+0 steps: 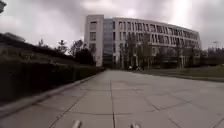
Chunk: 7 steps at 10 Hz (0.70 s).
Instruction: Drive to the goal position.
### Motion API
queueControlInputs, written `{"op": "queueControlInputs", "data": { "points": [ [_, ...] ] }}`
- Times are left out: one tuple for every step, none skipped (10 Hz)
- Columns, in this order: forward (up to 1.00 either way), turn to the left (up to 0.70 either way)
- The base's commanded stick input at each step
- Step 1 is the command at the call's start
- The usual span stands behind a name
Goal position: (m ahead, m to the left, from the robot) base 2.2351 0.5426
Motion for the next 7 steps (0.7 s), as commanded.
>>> {"op": "queueControlInputs", "data": {
  "points": [
    [0.85,0.00],
    [0.85,0.00],
    [0.85,0.00],
    [0.85,0.00],
    [0.85,0.00],
    [0.85,0.00],
    [0.85,0.00]
  ]
}}
